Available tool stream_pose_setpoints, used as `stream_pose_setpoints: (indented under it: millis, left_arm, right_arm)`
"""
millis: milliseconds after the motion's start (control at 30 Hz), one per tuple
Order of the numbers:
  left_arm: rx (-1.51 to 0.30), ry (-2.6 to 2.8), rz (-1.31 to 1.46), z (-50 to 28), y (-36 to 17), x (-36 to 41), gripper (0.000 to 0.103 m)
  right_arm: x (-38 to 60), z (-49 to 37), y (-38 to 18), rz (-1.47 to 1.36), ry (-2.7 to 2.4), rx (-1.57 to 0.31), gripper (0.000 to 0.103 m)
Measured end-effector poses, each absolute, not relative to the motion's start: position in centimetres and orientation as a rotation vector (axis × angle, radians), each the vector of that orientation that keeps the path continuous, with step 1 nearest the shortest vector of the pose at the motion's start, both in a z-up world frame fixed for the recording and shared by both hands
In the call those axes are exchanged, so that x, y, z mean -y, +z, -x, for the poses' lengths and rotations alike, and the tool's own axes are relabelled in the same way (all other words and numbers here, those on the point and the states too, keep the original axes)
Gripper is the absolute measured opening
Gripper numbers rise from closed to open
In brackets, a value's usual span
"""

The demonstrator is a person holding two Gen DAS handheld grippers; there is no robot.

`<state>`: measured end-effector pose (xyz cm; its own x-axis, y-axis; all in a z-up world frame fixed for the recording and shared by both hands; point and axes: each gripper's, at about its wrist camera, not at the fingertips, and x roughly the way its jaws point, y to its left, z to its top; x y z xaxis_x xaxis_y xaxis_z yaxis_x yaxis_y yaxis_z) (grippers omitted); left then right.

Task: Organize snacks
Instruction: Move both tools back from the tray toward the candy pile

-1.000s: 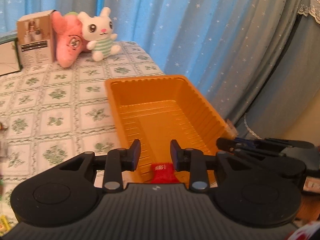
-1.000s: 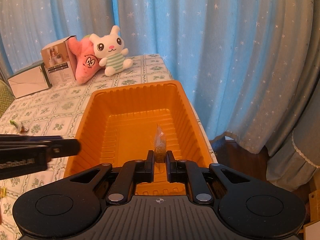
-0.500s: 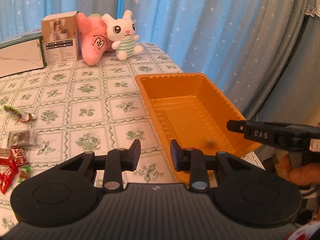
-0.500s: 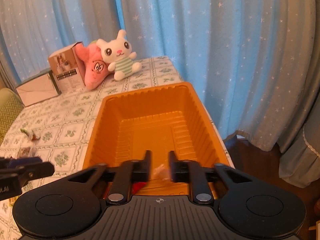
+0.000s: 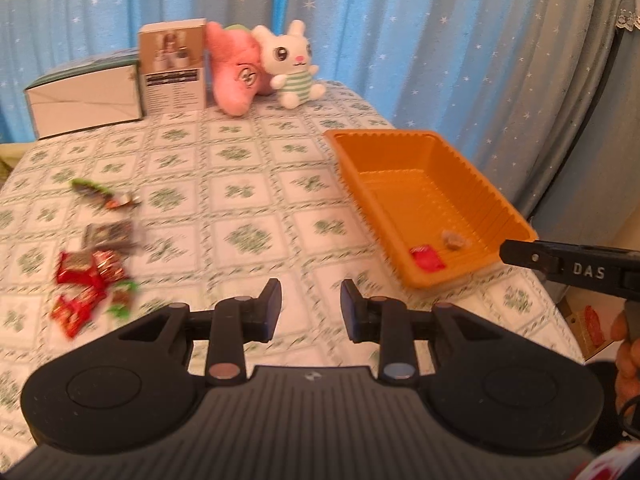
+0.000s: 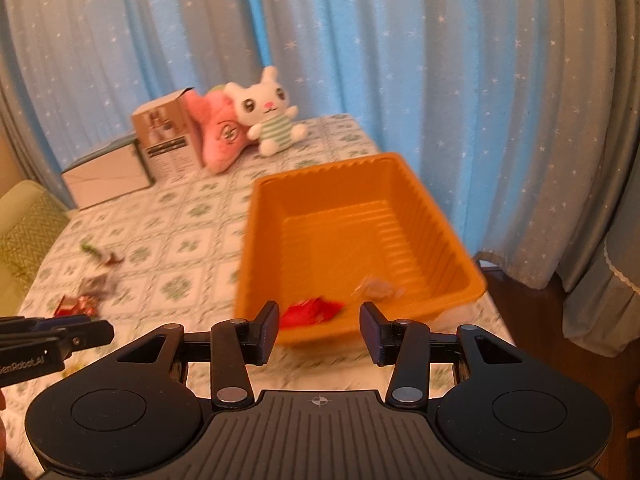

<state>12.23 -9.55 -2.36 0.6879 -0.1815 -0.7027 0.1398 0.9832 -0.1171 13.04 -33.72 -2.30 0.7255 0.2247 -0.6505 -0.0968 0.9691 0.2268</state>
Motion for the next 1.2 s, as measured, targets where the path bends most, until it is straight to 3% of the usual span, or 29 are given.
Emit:
stream_pose_setpoints:
  millis: [633,1200]
  left_arm:
    - [-0.813,0.005,0.032,-4.1,-2.3,-2.1,0.028]
    - [-0.889,-0.126,-0.082,-7.9,-5.3,-4.0,0.037]
  right_arm:
    - [22.6,-7.7,-3.0,-0.103,0.351,-0.799,0.045]
    - [18.8,-9.2,-5.2,-0.037,0.390,-0.829,0.045]
